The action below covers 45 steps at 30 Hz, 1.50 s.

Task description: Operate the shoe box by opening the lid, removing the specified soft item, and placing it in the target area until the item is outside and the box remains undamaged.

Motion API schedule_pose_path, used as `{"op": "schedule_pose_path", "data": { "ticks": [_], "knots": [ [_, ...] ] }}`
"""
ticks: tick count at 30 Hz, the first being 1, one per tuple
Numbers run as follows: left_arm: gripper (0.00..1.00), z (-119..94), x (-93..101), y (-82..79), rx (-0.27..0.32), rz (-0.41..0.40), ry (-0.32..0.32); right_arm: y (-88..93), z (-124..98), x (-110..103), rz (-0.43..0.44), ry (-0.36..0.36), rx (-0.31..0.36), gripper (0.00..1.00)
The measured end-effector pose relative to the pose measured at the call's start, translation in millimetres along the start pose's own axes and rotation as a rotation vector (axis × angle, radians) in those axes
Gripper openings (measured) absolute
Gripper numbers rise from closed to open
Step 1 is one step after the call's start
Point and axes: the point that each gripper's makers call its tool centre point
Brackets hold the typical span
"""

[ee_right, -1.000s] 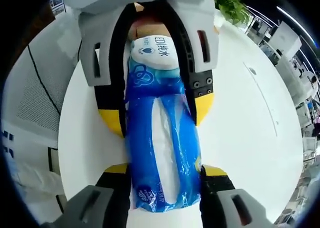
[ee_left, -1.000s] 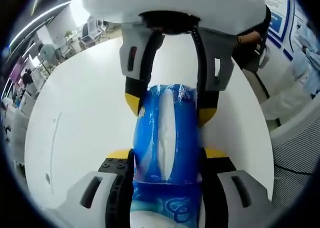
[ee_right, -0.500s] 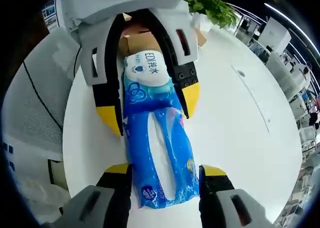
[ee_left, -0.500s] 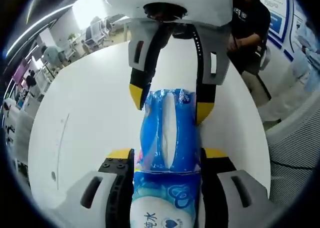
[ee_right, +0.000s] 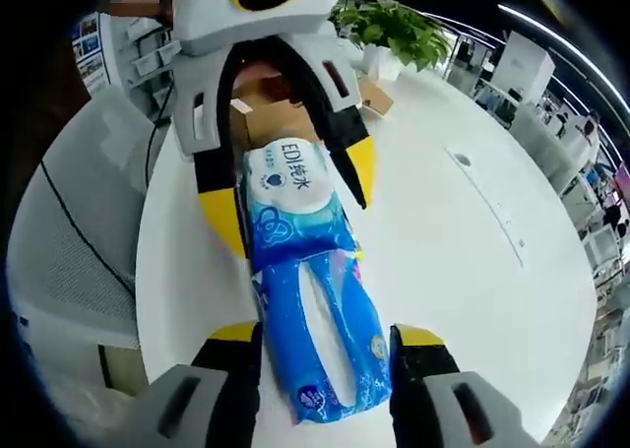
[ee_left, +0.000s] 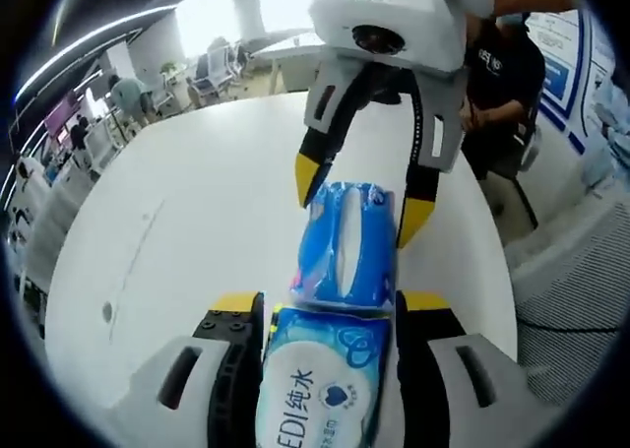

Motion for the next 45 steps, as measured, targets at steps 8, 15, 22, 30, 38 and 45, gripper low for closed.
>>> {"op": "schedule_pose_path", "data": {
  "ticks": [8,15,22,30,38,45],
  "knots": [
    [0.55,-22.8,-12.8,6.9,0.038,-0.050,-0.052,-20.8,-8.0,-0.8,0.086,0.026,0.087,0.49],
    [0.54,-46.3,-23.4,14.8,0.072,-0.094,-0.088,-44.2,-14.5,-2.4,0.183,0.053,0.177,0.50],
    [0.54,-76.2,-37.6,32.3,0.112,-0.183,-0.144,-65.6,-15.9,-4.5,0.294,0.058,0.278,0.51],
    [0.54,-108.9,-44.7,54.2,0.137,-0.230,-0.199,-97.2,-8.2,-16.3,0.385,0.043,0.375,0.53],
    [0.54,-140.7,-45.7,68.0,0.164,-0.275,-0.253,-121.4,0.8,-28.2,0.401,0.019,0.425,0.53],
    [0.55,-161.0,-48.2,81.1,0.176,-0.309,-0.287,-138.1,11.2,-40.1,0.390,-0.013,0.439,0.54]
  ]
}}
Point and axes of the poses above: the point that each gripper's makers call its tool centre point, and the gripper's own axes: z roughly forward along the fingers, x roughly to its right, y roughly out of its underside
